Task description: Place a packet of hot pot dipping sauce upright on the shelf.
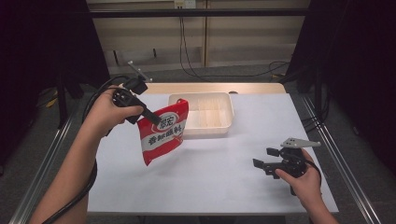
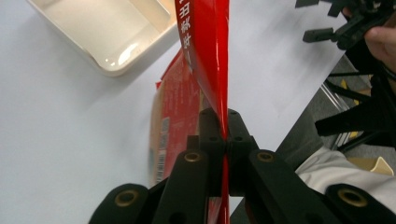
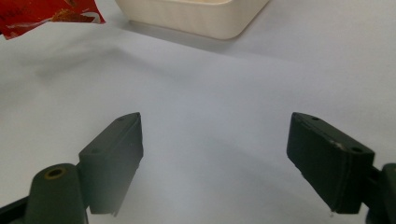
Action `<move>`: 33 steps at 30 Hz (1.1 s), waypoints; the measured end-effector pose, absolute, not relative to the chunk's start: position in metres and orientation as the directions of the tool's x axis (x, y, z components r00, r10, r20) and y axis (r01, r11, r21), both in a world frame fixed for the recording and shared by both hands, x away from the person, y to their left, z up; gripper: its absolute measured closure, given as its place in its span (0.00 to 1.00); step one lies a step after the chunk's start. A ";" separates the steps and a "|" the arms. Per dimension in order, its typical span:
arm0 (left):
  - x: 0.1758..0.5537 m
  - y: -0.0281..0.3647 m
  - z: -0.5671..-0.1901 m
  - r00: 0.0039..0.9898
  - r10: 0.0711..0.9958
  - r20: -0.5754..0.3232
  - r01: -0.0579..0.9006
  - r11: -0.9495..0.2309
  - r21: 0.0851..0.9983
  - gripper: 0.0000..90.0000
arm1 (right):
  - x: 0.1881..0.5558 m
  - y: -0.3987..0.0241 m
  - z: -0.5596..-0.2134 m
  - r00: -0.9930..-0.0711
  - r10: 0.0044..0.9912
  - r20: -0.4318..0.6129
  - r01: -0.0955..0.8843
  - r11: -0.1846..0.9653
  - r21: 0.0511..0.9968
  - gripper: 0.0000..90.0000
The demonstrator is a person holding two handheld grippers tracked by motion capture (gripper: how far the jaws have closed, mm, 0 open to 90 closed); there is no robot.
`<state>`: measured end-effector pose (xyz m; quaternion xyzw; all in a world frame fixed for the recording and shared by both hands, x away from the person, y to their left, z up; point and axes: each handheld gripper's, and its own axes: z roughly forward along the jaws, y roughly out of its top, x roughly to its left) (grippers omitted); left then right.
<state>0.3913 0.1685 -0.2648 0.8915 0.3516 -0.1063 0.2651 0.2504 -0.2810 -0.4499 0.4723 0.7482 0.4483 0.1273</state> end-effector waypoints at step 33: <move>0.415 0.164 -0.231 0.684 0.674 -0.279 0.686 -0.463 0.561 0.99 | 0.250 -0.282 -0.446 -0.524 0.821 0.228 0.578 0.146 0.803 0.21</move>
